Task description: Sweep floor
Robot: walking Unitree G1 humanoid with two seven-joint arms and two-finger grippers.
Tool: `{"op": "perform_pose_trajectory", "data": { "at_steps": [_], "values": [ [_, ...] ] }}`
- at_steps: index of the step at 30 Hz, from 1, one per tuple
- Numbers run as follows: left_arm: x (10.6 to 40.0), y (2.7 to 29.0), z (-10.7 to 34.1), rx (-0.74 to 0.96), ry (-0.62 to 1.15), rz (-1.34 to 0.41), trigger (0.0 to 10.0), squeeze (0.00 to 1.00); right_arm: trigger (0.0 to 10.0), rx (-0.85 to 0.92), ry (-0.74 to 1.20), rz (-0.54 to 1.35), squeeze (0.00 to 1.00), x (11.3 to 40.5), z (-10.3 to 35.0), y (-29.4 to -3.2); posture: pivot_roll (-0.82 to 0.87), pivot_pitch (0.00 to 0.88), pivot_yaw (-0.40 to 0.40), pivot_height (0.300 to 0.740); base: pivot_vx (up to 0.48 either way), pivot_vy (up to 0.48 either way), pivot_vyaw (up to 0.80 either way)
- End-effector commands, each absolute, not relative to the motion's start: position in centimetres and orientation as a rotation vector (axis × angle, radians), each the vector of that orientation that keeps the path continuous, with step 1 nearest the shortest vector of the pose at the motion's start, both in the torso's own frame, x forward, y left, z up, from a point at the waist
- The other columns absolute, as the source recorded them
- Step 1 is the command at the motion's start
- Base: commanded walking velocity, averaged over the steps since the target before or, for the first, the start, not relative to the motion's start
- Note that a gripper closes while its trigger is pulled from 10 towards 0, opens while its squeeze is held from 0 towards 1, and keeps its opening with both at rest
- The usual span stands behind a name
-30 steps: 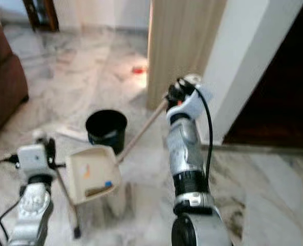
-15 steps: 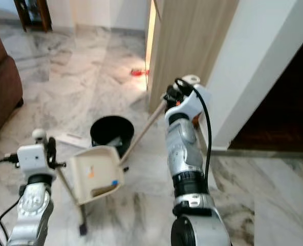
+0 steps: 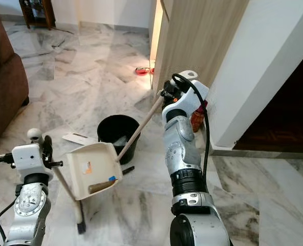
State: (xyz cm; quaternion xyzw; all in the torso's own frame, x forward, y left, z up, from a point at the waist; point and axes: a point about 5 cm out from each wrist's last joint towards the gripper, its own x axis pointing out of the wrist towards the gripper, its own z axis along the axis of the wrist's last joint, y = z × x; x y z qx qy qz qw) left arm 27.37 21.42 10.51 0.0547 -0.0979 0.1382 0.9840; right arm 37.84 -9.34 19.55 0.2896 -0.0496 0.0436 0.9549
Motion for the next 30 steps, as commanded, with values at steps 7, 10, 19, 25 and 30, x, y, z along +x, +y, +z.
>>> {"op": "perform_pose_trajectory", "data": {
  "at_steps": [7,10,19,25,30],
  "values": [
    [27.4,20.7,11.6,0.133,-0.259,0.246,10.0,0.00,10.0,0.666,-0.272,0.103,0.00,37.5,23.6,-7.9,0.10,0.000,-0.070,0.740,0.000,0.000,0.00],
    [27.5,20.8,11.7,0.135,-0.259,0.246,10.0,0.00,10.0,0.662,-0.293,0.103,0.00,37.3,23.9,-7.8,0.10,0.000,-0.069,0.740,0.000,0.000,0.00],
    [27.6,20.7,11.8,0.141,-0.262,0.241,10.0,0.00,10.0,0.626,-0.362,0.066,0.00,37.4,24.8,-8.2,0.10,0.000,-0.066,0.740,0.171,0.000,0.00],
    [27.5,20.7,11.9,0.144,-0.268,0.239,10.0,0.00,10.0,0.575,-0.395,0.017,0.00,37.7,25.1,-9.0,0.10,0.000,-0.067,0.740,0.000,0.000,0.00],
    [27.5,20.7,11.9,0.144,-0.268,0.239,10.0,0.00,10.0,0.542,-0.394,-0.074,0.00,37.9,24.8,-10.0,0.10,0.000,-0.069,0.740,0.000,0.000,0.00]
  ]
}}
